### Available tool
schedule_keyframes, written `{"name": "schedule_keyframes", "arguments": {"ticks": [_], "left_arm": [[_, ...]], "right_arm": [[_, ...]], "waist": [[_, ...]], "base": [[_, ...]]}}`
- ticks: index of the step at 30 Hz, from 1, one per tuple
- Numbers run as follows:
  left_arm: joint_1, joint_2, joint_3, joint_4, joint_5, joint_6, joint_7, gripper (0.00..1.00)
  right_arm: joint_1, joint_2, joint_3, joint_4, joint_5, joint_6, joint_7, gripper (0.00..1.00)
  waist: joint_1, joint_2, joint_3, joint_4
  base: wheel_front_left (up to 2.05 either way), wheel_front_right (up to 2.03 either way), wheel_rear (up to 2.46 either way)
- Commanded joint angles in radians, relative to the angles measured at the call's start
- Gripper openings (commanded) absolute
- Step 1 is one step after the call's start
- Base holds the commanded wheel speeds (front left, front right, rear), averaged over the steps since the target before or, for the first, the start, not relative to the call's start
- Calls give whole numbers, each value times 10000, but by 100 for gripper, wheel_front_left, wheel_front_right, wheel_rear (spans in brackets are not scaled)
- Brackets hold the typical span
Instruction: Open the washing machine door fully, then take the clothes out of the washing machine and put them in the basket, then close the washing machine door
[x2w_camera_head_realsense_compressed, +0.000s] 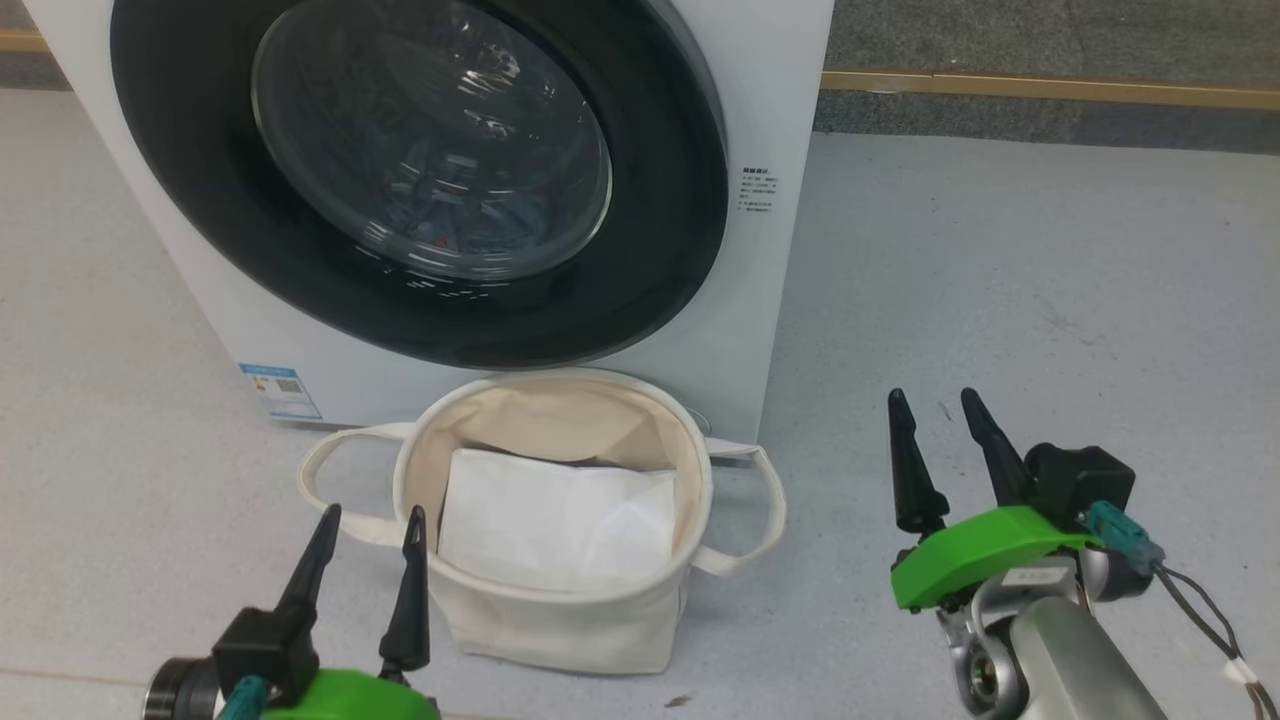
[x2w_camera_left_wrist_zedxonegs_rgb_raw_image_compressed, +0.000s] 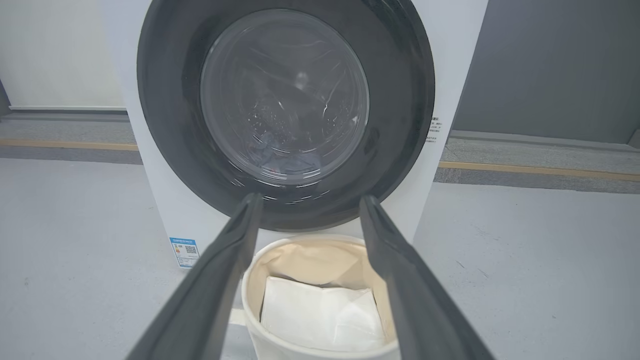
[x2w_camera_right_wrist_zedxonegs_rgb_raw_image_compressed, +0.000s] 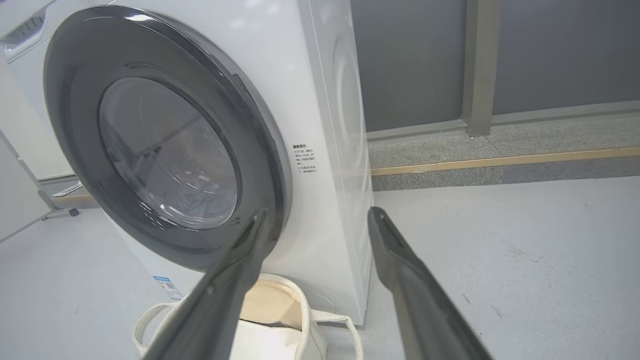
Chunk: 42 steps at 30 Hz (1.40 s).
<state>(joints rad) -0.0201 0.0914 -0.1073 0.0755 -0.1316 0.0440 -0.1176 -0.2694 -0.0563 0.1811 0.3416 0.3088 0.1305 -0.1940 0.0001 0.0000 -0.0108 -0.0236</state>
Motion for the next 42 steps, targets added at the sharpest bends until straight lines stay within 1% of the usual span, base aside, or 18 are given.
{"name": "schedule_keyframes", "arguments": {"ticks": [1, 9, 22, 26, 31, 32, 36, 37, 38, 40, 42], "left_arm": [[-293, -5, 388, -296, -32, 41, 7, 100], [-340, -3, 272, -234, -143, 23, 27, 100], [-357, 84, 162, -210, -174, 99, -18, 100], [-368, 104, 120, -225, -193, 110, -26, 100], [-320, 109, 40, -175, -215, 127, -6, 100], [-315, 109, 25, -167, -222, 128, -6, 100], [-303, 78, -58, -155, -265, 147, -34, 100], [-303, 78, -58, -155, -265, 147, -34, 100], [-299, 61, -90, -148, -279, 154, -45, 100], [-286, 35, -162, -131, -298, 161, -45, 100], [-299, 23, -232, -111, -292, 165, -37, 100]], "right_arm": [[-572, 59, 192, -295, -28, 2, 1, 100], [-653, 60, 166, -170, -624, 2, -127, 100], [-658, 60, 186, -65, -949, 2, -239, 100], [-668, 60, 150, -131, -1504, 2, -374, 100], [-610, 60, 190, -193, -1434, 2, -491, 99], [-592, 60, 225, -199, -1281, 2, -510, 0], [-612, 60, 276, -157, -441, 2, -573, 0], [-612, 60, 276, -157, -441, 2, -573, 0], [-630, 60, 256, -123, -129, 2, -583, 0], [-685, 60, 222, -74, 807, 2, -593, 0], [-787, 60, 189, -38, 2294, 2, -499, 0]], "waist": [[0, 0, 7, -2], [0, 0, 39, -17], [0, 0, 37, 0], [0, 0, 68, 9], [0, 0, 87, 31], [0, 0, 88, 34], [0, 0, 120, 40], [0, 0, 120, 40], [0, 0, 138, 44], [0, 0, 203, 51], [0, 0, 297, 60]], "base": [[0, 0, 0], [0, 0, 0], [0, 0, 0], [0, 0, 0], [0, 0, 0], [0, 0, 0], [0, 0, 0], [0, 0, 0], [0, 0, 0], [0, 0, 0], [0, 0, 0]]}}
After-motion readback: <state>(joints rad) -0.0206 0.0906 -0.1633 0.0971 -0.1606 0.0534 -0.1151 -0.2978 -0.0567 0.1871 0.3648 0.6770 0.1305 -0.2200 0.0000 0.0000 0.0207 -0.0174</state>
